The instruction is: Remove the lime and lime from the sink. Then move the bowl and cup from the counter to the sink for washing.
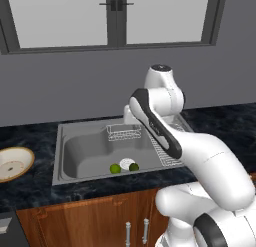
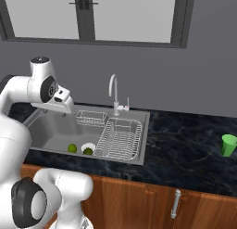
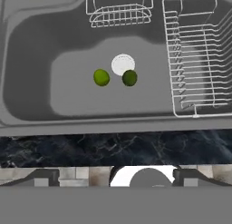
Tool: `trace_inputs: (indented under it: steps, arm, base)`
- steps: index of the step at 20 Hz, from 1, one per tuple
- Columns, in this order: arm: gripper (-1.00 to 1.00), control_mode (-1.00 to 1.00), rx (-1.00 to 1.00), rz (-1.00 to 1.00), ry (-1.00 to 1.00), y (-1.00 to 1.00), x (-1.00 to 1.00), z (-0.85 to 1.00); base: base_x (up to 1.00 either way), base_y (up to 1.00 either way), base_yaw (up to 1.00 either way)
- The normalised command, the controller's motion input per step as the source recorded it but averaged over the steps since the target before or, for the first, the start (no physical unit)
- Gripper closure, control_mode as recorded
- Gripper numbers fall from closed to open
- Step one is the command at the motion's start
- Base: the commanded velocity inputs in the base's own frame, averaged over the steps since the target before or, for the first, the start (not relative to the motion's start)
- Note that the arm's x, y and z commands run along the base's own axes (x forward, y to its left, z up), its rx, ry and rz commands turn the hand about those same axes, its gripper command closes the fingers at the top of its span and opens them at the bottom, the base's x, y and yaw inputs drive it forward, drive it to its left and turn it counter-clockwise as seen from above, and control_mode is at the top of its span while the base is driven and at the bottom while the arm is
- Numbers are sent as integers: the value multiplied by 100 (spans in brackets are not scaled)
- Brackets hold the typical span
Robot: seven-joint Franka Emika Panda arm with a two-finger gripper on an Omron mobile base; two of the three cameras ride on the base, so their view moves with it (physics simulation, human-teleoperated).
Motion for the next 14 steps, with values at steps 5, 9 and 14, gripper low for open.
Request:
trace_inputs:
  steps: [5,9,14]
  arm:
    - [-100,-100,3,0,13,14,15,-24]
    - [-100,-100,1,2,11,14,12,-29]
    - [-100,-100,0,7,4,14,8,-31]
  base:
    - [0,0,0]
    - [0,0,0]
    - [0,0,0]
